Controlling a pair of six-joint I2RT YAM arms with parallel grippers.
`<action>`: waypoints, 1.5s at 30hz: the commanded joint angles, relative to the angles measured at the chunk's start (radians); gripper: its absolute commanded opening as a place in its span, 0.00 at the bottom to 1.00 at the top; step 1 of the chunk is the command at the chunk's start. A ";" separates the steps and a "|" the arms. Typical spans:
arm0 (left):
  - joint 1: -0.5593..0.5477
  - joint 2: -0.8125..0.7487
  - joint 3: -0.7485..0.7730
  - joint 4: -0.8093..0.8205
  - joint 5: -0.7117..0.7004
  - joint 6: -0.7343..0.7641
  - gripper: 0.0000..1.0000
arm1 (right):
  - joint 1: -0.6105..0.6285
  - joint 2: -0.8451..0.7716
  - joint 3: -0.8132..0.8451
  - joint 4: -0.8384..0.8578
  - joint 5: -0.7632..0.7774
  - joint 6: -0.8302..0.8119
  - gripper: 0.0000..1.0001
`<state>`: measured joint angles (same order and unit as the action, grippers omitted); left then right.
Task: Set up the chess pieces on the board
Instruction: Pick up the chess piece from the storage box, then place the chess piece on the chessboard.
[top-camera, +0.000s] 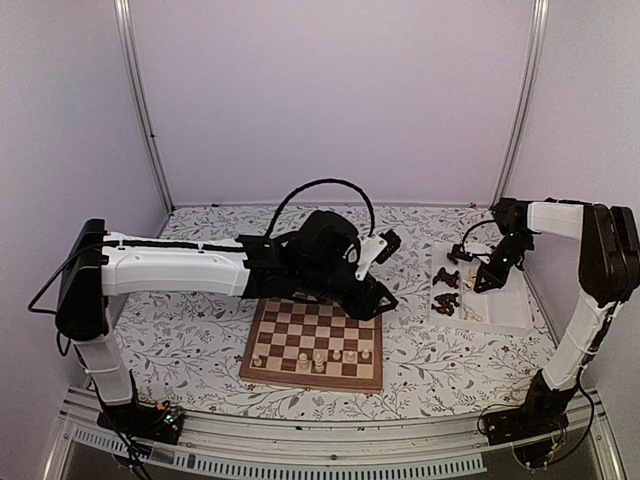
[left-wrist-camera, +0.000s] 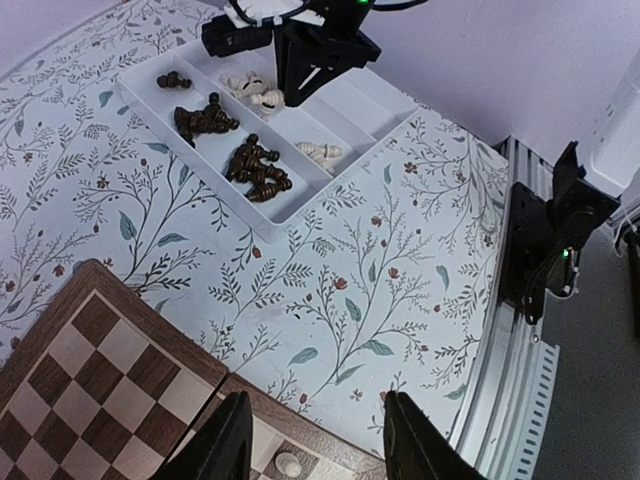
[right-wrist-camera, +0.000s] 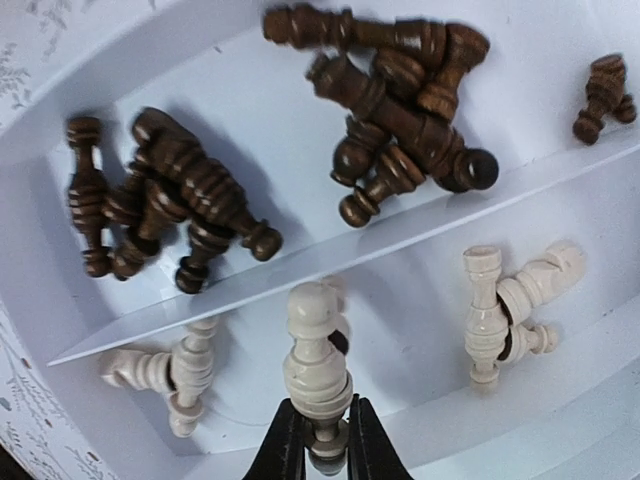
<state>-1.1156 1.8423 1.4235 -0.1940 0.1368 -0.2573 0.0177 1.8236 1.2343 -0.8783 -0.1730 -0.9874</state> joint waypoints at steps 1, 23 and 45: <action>0.008 -0.029 -0.014 0.072 0.015 -0.043 0.46 | -0.046 -0.129 -0.019 -0.032 -0.163 0.023 0.01; 0.003 0.349 0.294 0.366 0.123 -0.305 0.45 | -0.067 -0.350 -0.116 -0.150 -0.452 0.059 0.01; 0.029 0.476 0.269 0.866 0.251 -0.343 0.55 | -0.067 -0.485 -0.020 -0.424 -0.824 -0.080 0.07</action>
<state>-1.1069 2.2822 1.6508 0.6533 0.3717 -0.5808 -0.0471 1.3613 1.1862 -1.2388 -0.9253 -0.9989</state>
